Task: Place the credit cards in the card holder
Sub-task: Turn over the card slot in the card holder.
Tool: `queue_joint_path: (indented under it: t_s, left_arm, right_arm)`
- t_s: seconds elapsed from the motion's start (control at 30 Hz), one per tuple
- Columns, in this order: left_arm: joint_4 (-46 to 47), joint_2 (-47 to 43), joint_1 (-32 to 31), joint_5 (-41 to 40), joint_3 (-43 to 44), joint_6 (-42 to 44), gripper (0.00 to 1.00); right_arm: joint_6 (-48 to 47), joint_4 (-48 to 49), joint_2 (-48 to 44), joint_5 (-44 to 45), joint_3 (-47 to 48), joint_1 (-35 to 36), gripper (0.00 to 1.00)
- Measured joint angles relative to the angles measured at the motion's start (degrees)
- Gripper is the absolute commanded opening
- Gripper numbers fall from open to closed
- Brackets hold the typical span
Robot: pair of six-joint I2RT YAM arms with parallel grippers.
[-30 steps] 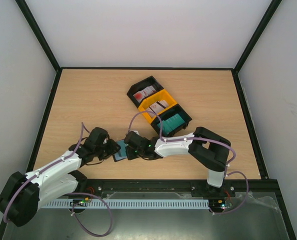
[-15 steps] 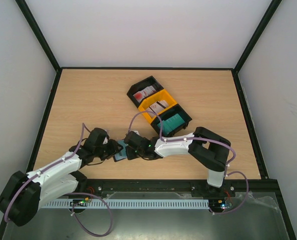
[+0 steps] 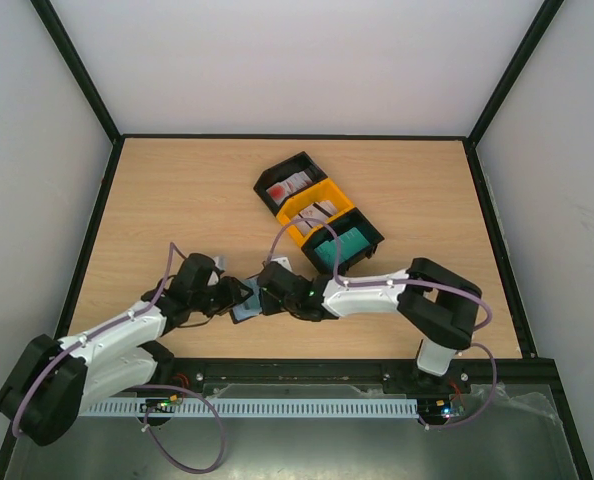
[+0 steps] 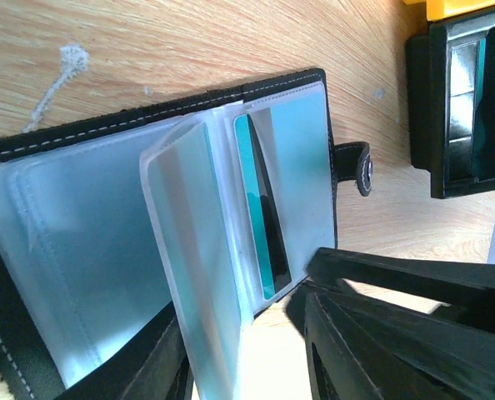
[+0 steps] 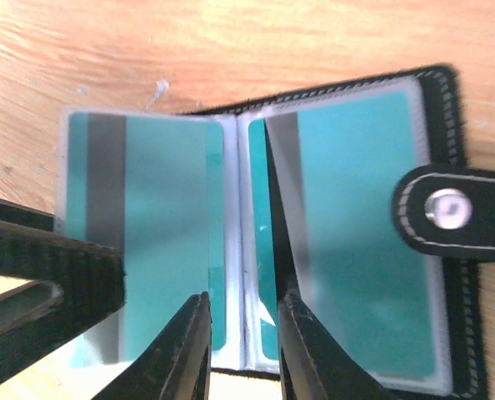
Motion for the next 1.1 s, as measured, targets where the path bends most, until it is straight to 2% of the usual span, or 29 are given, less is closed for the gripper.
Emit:
queue_joint_path:
  t_s: [0.23,0.4,0.8,0.97,1.1]
  left_arm:
    - [3.3,2.8,0.3,2.1,0.0,0.6,0.41]
    - [6.1,4.5,0.3,4.5,0.0,0.8,0.47]
    - [15.0,10.1,0.3,9.9,1.0,1.0,0.55]
    - [16.8,13.1,0.3,10.0,2.3,1.3,0.57]
    - [16.7,14.0,0.3,9.3,3.6,2.3,0.57]
  right_arm:
    - [1.6,-0.3,-6.7,5.0,-2.3,-0.4,0.25]
    - [2.8,-0.4,-11.4,8.0,-5.2,-1.4,0.27]
    - [3.1,-4.2,-23.6,13.0,-9.7,-7.3,0.33]
    - [1.6,-6.7,-26.1,14.1,-9.7,-9.0,0.39]
    - [-2.4,-10.8,-26.4,13.3,-8.4,-11.8,0.4]
